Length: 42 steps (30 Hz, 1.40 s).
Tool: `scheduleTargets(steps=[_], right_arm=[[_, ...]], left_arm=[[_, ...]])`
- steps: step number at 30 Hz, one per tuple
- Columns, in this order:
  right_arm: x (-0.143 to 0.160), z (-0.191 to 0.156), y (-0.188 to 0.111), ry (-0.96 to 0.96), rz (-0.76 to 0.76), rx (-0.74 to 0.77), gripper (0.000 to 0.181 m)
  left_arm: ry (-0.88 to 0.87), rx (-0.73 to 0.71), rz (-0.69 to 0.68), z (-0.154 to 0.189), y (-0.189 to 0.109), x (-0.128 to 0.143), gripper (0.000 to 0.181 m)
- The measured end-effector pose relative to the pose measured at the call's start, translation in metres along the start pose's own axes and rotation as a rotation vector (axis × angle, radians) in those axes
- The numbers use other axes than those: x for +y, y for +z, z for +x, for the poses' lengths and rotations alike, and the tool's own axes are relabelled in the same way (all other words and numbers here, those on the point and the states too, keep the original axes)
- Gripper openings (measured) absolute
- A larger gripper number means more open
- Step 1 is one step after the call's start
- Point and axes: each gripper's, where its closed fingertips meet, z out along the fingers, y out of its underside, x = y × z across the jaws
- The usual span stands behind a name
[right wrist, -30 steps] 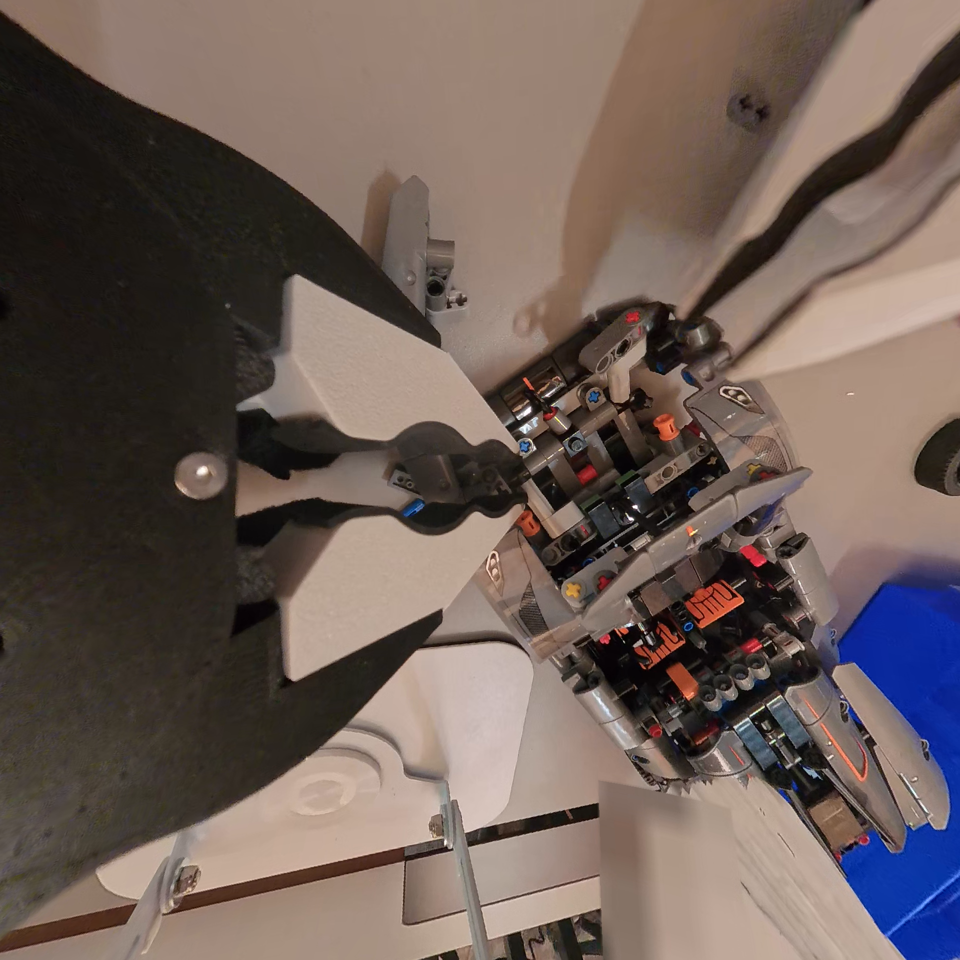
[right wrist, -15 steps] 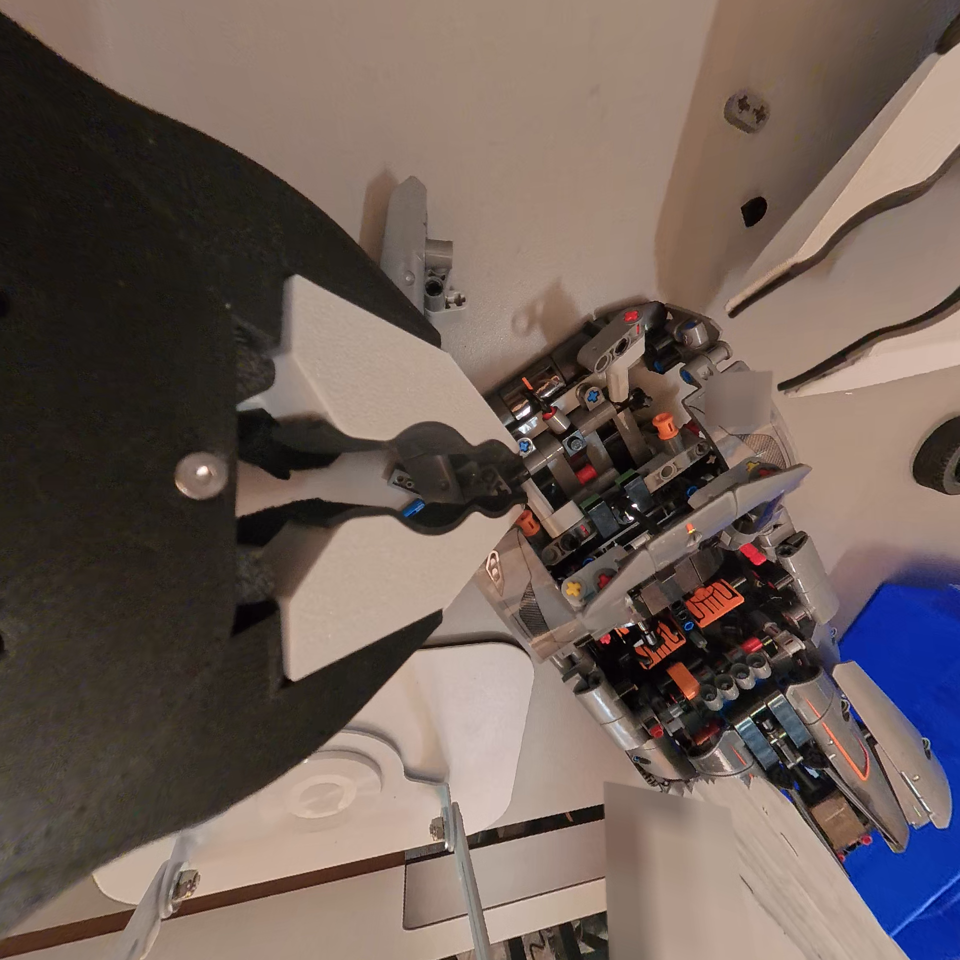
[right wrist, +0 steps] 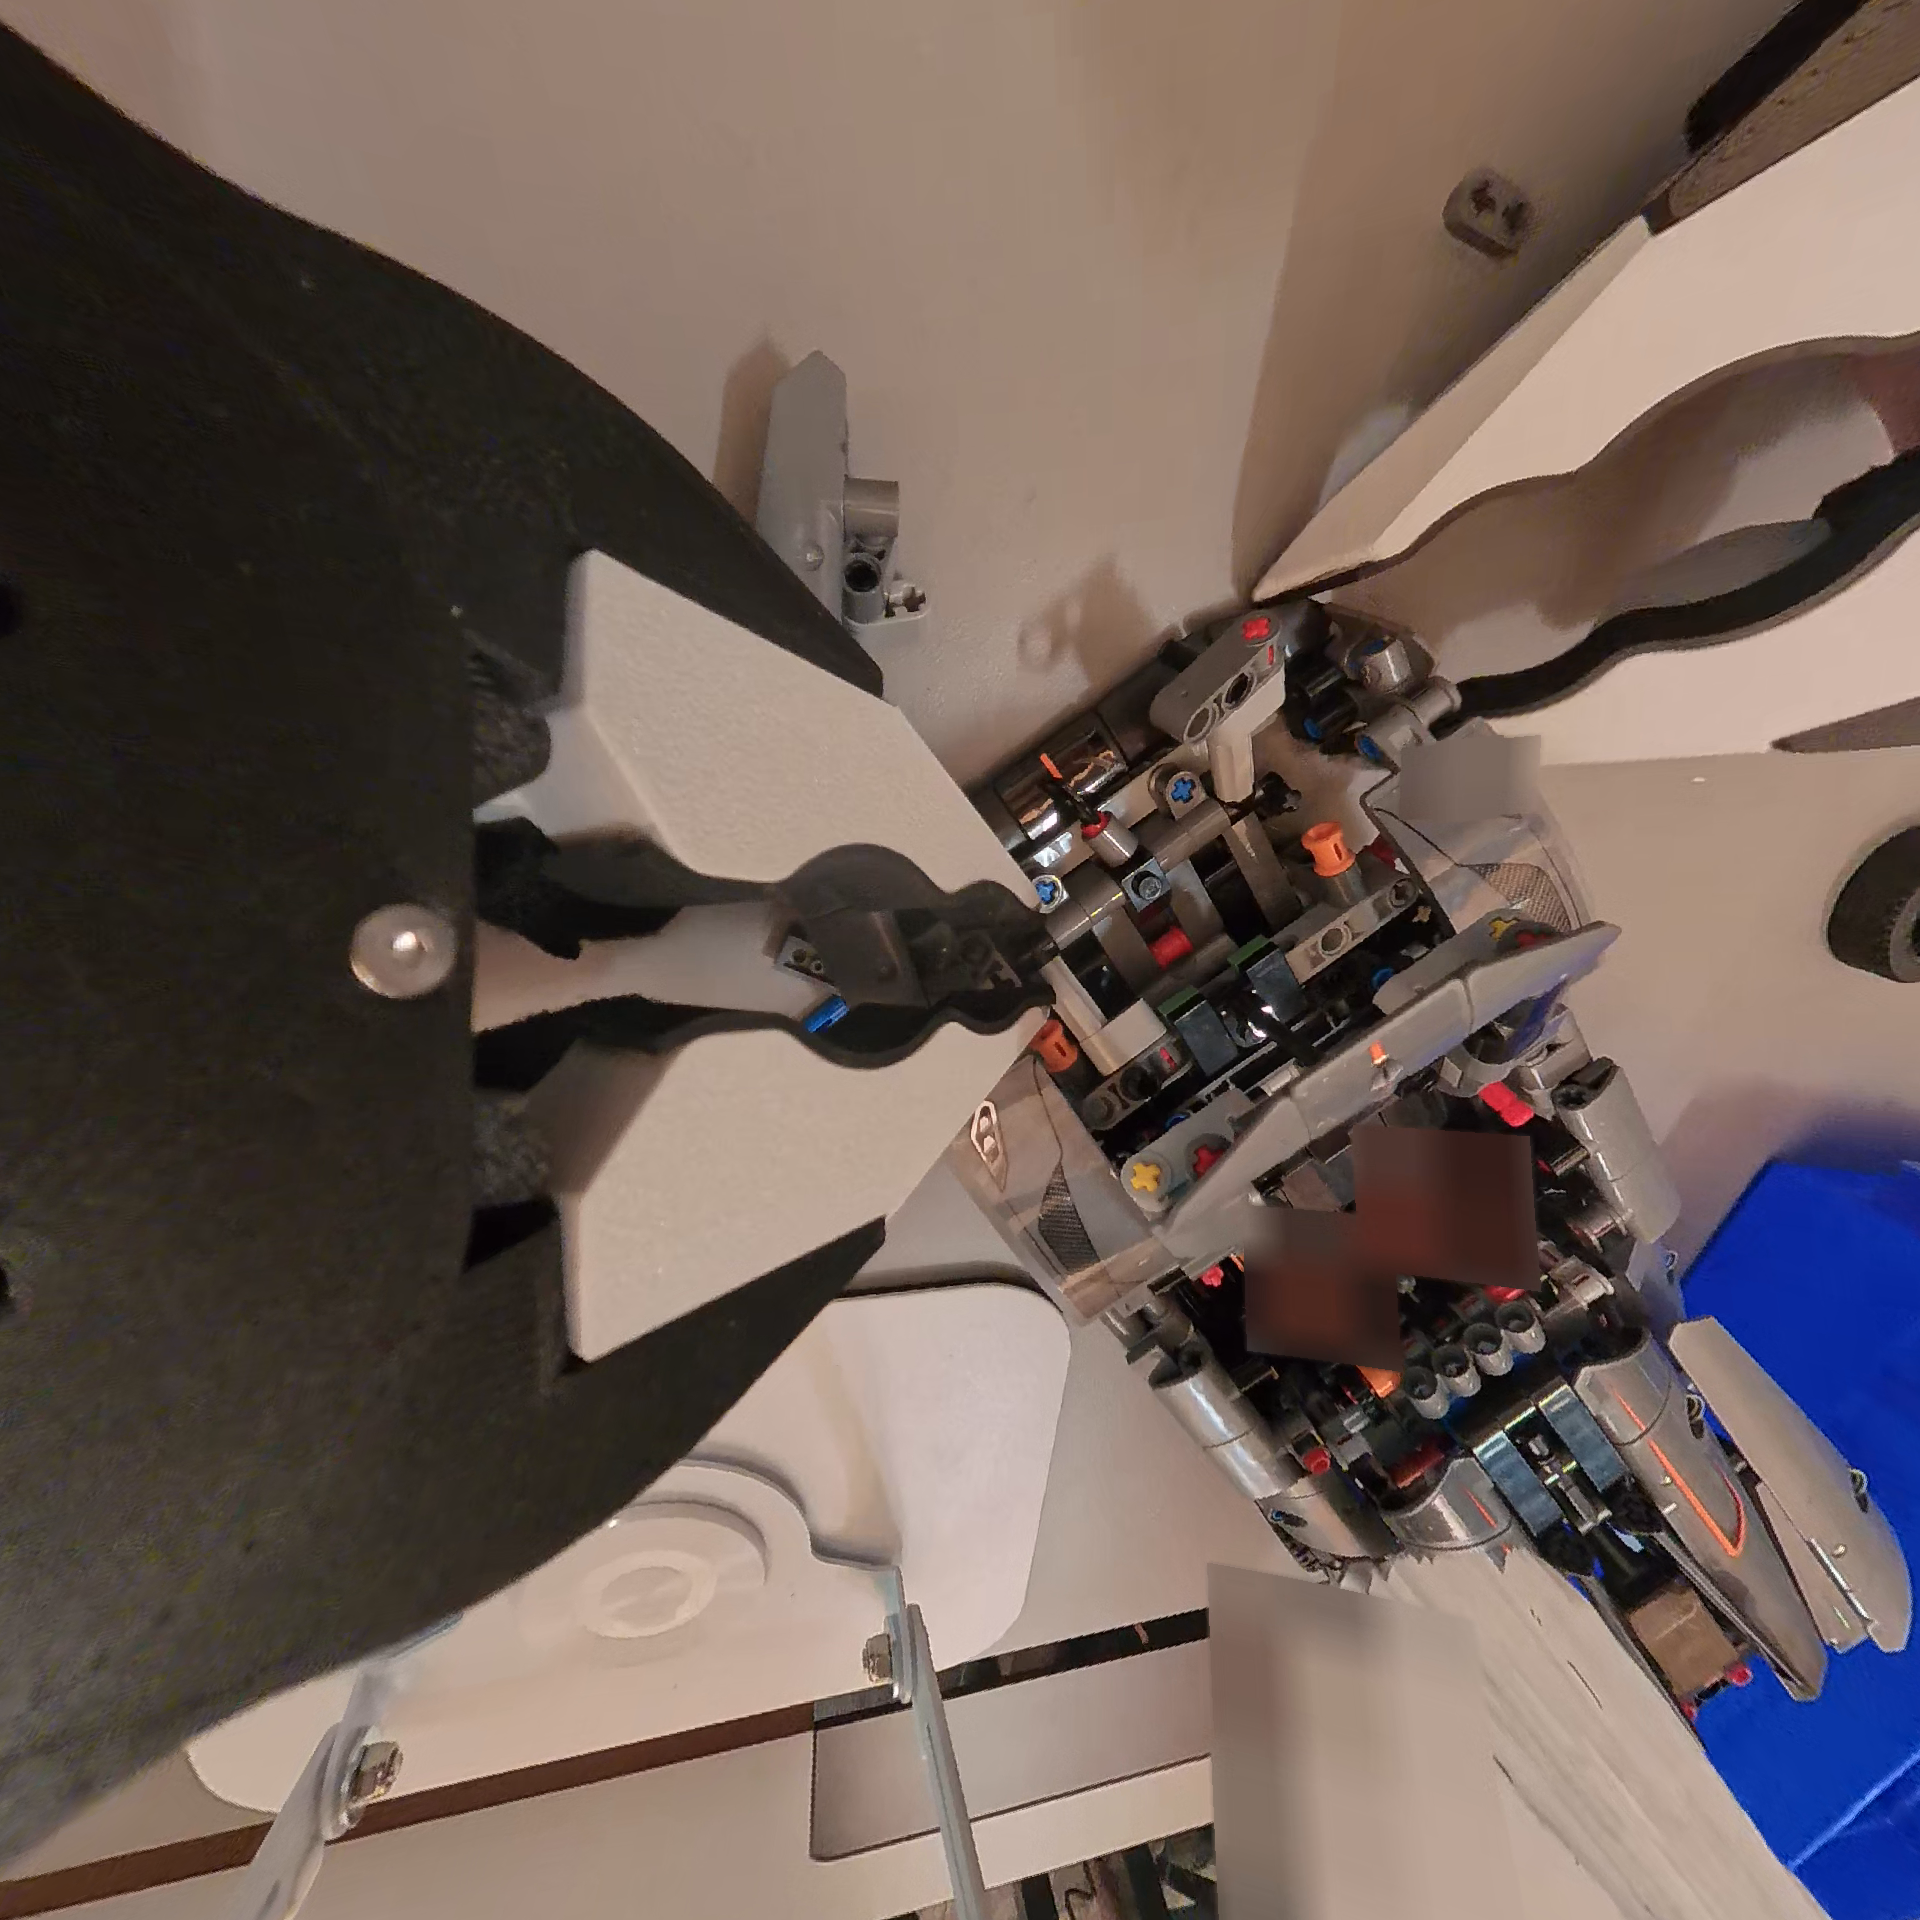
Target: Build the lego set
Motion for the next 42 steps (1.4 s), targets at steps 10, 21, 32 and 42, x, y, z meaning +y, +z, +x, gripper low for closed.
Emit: scheduleTargets(steps=[10, 21, 32, 42], right_arm=[[-0.019, -0.006, -0.015, -0.028, 0.059, -0.079, 0.019], [-0.023, -0.029, -0.003, -0.132, 0.011, -0.114, 0.012], [-0.018, -0.032, 0.003, -0.203, -0.069, -0.110, 0.003], [-0.017, -0.032, 0.004, -0.234, -0.141, -0.160, 0.004]], left_arm=[[-0.049, 0.068, 0.011, 0.004, 0.001, -0.003, 0.026], [-0.030, 0.140, 0.020, 0.016, 0.000, -0.005, 0.030], [0.016, 0.092, 0.003, 0.016, 0.004, -0.005, 0.027], [0.017, 0.118, 0.005, 0.018, 0.004, -0.005, 0.026]])
